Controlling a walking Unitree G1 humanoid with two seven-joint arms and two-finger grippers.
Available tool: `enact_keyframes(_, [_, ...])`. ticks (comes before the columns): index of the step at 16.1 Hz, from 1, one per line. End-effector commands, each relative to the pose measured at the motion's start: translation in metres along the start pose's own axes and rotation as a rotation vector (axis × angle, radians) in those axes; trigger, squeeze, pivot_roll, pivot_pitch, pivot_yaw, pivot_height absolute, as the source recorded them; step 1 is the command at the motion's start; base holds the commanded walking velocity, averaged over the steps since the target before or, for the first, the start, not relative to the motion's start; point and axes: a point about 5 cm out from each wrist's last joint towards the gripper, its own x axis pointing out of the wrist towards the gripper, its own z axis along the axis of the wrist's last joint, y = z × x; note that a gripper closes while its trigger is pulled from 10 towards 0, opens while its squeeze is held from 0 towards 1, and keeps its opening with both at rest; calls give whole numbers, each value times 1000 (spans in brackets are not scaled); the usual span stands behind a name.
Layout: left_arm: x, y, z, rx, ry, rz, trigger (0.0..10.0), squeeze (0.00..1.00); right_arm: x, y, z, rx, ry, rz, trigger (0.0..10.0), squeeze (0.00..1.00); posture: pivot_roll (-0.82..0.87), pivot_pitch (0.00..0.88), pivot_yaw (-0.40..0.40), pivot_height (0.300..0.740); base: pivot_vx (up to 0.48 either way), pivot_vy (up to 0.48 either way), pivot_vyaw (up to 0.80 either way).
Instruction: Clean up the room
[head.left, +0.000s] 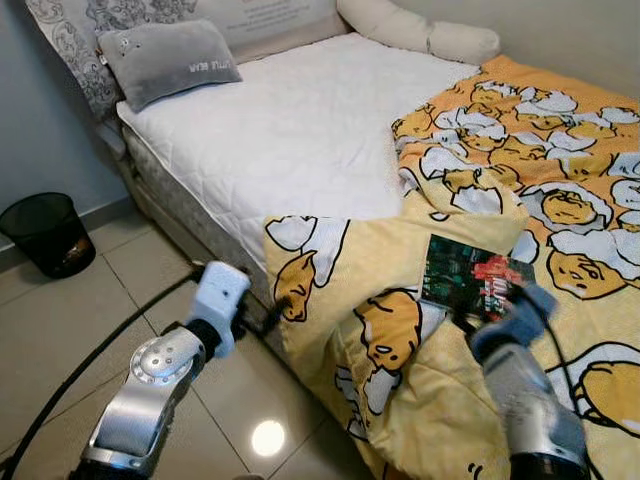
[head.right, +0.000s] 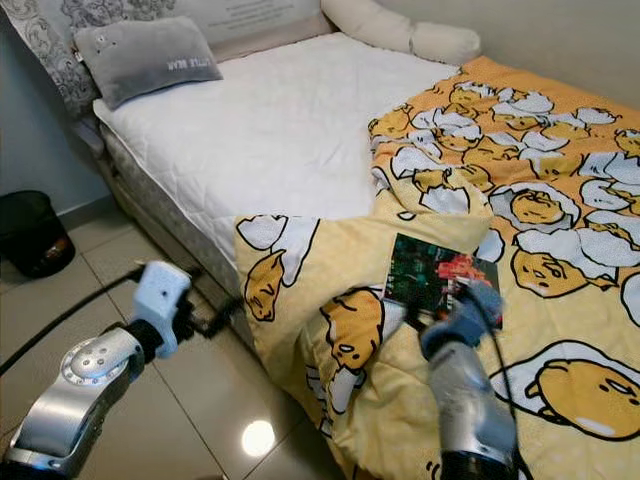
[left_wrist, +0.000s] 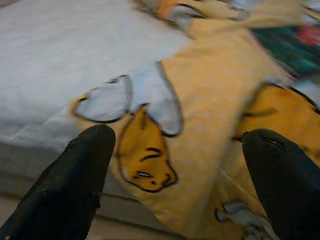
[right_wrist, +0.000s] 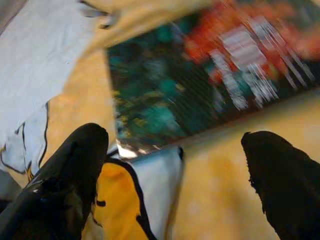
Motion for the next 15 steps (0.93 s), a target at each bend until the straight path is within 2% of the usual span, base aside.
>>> enact_keyframes(1, [4, -4, 1, 53, 16, -92, 10000, 878, -2, 0, 1, 118, 19, 13, 10000, 1000, 26, 0, 20, 740, 0, 0, 0])
enact_keyframes(3, [10, -9, -5, 136, 74, -233, 10000, 827, 1, 1, -8, 423, 75, 82, 10000, 1000, -7, 0, 48, 740, 0, 0, 0])
enact_keyframes(4, [13, -9, -5, 157, 81, -255, 10000, 820, 4, -1, -11, 474, 89, 84, 10000, 1000, -7, 0, 48, 740, 0, 0, 0])
enact_keyframes(5, [20, -9, -2, 190, 78, -278, 10000, 812, 13, -4, -19, 534, 119, 79, 10000, 600, -16, 0, 62, 740, 0, 0, 0])
enact_keyframes(6, [23, -9, 1, 198, 71, -290, 10000, 804, 19, -4, -22, 547, 137, 72, 10000, 55, -16, 0, 63, 740, 0, 0, 0])
enact_keyframes(7, [25, -10, 3, 202, 67, -301, 10000, 804, 24, -2, -22, 561, 145, 83, 10000, 0, -12, 0, 60, 740, 0, 0, 0])
enact_keyframes(10, [23, -12, 1, 213, 69, -316, 10000, 800, 37, 3, -20, 582, 157, 99, 10000, 0, 21, 0, 34, 740, 0, 0, 0])
enact_keyframes(13, [11, -11, -5, 203, 85, -312, 10000, 804, 52, 9, -11, 609, 123, 124, 10000, 0, 65, 0, 10, 740, 0, 0, 0])
enact_keyframes(15, [6, -11, -7, 199, 94, -309, 10000, 804, 56, 14, -7, 615, 108, 130, 10000, 0, 86, 0, 3, 740, 0, 0, 0])
